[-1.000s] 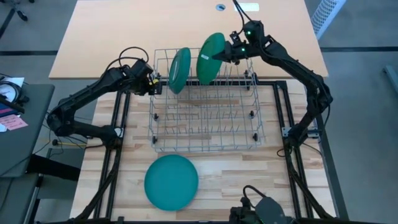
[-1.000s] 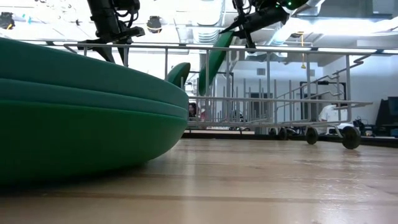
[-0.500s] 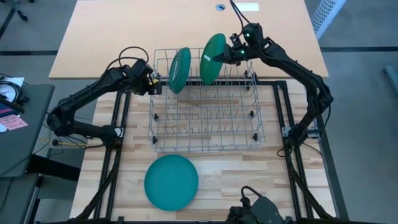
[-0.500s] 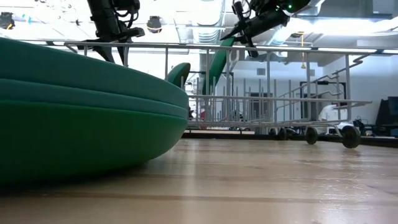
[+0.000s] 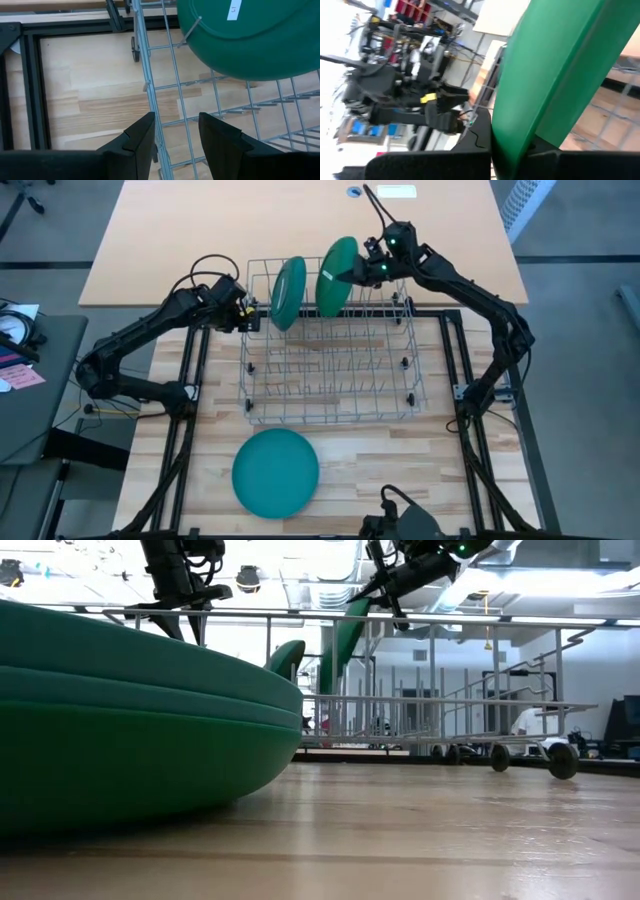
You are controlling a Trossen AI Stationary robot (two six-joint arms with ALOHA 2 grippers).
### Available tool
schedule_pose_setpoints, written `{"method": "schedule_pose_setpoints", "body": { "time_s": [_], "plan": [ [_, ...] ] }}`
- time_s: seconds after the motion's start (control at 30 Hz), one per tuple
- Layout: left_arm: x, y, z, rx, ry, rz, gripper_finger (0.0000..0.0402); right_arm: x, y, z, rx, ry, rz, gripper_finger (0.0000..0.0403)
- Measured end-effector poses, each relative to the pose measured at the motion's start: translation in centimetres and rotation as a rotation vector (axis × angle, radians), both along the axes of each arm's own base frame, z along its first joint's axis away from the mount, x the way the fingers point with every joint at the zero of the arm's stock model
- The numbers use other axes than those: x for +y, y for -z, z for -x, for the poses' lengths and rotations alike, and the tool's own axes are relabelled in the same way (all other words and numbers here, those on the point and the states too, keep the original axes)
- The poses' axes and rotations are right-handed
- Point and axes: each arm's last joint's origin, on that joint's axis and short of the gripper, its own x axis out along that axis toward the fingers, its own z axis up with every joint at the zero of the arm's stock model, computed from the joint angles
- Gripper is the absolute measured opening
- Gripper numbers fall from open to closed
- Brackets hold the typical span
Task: Sort dishes
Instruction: Put the green plate in the dish rack
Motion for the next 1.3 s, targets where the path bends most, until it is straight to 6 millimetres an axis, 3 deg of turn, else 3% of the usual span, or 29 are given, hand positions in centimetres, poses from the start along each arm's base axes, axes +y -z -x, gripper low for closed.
{"method": "schedule_pose_setpoints", "body": {
  "time_s": [0.23, 0.47, 0.83, 1.1, 1.3],
  "plan": [
    [0.0, 0.0, 0.0, 0.009, 0.01, -0.006, 0.0147, 0.0, 0.3, 0.0, 0.033, 0.022, 0.021, 0.0015],
    [0.0, 0.0, 0.0, 0.013, 0.018, -0.008, 0.0147, -0.3, 2.4, -1.8, 0.07, 0.004, -0.027, 0.0015],
    [0.0, 0.0, 0.0, 0.013, 0.018, -0.008, 0.0146, 0.0, 2.8, -2.2, 0.114, 0.048, -0.019, 0.0035],
    [0.0, 0.0, 0.0, 0.018, 0.024, -0.014, 0.0146, -0.8, 5.0, -3.4, 0.152, 0.045, -0.05, 0.0038],
    [0.0, 0.0, 0.0, 0.018, 0.024, -0.012, 0.0146, -1.0, 5.0, -3.5, 0.141, 0.045, -0.033, 0.0047]
  ]
}}
